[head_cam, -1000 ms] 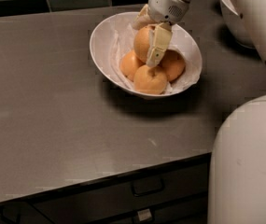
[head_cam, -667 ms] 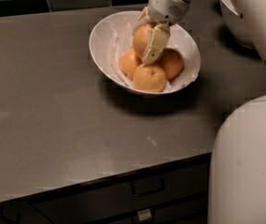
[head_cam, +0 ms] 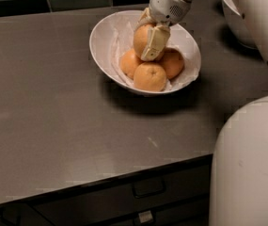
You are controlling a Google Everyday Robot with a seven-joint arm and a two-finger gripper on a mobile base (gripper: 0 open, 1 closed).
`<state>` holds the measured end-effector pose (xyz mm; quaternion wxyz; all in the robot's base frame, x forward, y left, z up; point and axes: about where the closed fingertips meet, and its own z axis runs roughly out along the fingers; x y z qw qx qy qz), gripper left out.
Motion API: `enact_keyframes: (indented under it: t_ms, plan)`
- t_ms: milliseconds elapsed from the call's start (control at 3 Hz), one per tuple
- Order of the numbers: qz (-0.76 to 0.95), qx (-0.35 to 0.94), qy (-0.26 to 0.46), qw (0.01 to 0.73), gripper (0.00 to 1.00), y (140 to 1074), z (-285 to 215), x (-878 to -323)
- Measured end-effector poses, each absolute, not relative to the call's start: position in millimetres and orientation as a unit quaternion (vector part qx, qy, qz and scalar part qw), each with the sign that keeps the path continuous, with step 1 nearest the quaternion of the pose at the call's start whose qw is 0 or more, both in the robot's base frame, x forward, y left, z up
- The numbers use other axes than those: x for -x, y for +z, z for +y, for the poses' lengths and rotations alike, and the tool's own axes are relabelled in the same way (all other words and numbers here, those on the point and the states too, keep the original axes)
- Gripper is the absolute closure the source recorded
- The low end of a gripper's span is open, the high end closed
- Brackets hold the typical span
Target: Pick orange from white bowl
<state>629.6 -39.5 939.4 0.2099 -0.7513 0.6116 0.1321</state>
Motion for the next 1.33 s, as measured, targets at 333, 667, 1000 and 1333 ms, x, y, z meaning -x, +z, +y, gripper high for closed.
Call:
enact_keyframes:
  t_ms: [333, 667, 1000, 1333]
  plan:
    - [0.612, 0.751, 0.132, 0.210, 1.00, 943, -40, -630]
    - [0.608, 0.748, 0.115, 0.241, 1.00, 956, -38, -633]
    - [0.599, 0.745, 0.089, 0.280, 1.00, 975, -34, -634]
    - [0.593, 0.743, 0.063, 0.305, 1.00, 992, -30, -633]
